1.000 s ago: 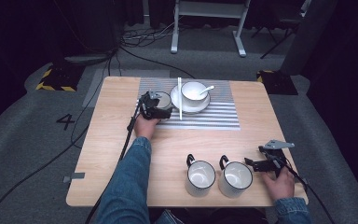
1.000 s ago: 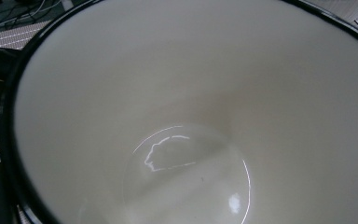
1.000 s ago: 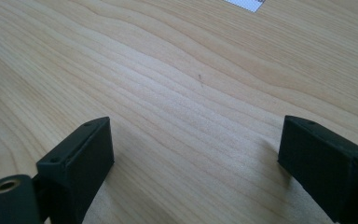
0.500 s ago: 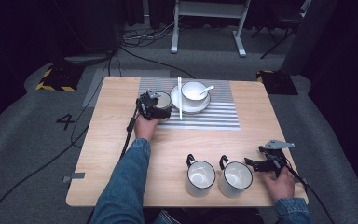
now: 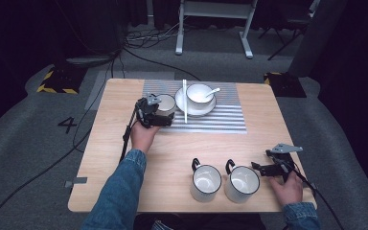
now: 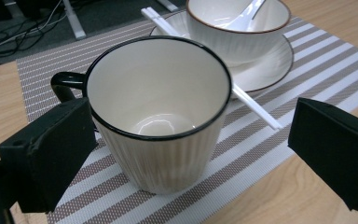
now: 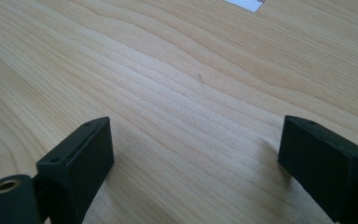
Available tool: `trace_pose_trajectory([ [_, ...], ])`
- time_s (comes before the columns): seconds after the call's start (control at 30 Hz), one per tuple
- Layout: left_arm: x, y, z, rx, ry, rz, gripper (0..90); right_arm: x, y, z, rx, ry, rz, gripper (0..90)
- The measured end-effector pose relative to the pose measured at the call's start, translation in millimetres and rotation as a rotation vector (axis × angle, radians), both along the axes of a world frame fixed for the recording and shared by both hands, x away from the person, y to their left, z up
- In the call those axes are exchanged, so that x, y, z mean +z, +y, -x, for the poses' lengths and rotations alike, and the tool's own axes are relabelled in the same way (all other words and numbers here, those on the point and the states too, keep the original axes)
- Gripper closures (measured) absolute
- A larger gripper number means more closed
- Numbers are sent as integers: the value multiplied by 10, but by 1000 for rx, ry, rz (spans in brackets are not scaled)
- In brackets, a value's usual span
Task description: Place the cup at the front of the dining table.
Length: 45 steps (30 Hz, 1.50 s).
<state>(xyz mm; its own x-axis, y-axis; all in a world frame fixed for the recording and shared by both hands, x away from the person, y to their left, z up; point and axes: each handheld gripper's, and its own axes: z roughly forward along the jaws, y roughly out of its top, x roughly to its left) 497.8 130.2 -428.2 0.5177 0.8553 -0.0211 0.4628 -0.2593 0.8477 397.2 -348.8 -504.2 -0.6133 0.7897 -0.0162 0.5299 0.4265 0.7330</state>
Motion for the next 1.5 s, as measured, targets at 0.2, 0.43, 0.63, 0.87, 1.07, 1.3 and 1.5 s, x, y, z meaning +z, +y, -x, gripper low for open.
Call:
trace_pose_trajectory([
  [0.2, 96, 58, 152, -28, 0, 56, 18, 0, 1, 0, 0, 0, -1, 102],
  [0.43, 142, 149, 295, -55, 10, 97, 24, 0, 1, 0, 0, 0, -1, 102],
  [0.63, 160, 251, 451, -95, 29, 82, 26, 0, 0, 0, 0, 0, 0, 102],
  [0.87, 232, 392, 657, -108, 28, 73, 25, 0, 1, 0, 0, 0, -1, 102],
  [1.07, 317, 491, 872, -125, 30, 78, 25, 0, 1, 1, 0, 1, -1, 102],
  [1.3, 341, 550, 1093, -129, 18, 50, 26, 0, 0, 0, 0, -1, 0, 103],
  [1.5, 289, 622, 1291, -125, 11, 25, 34, 0, -1, 0, 0, 0, 1, 102],
])
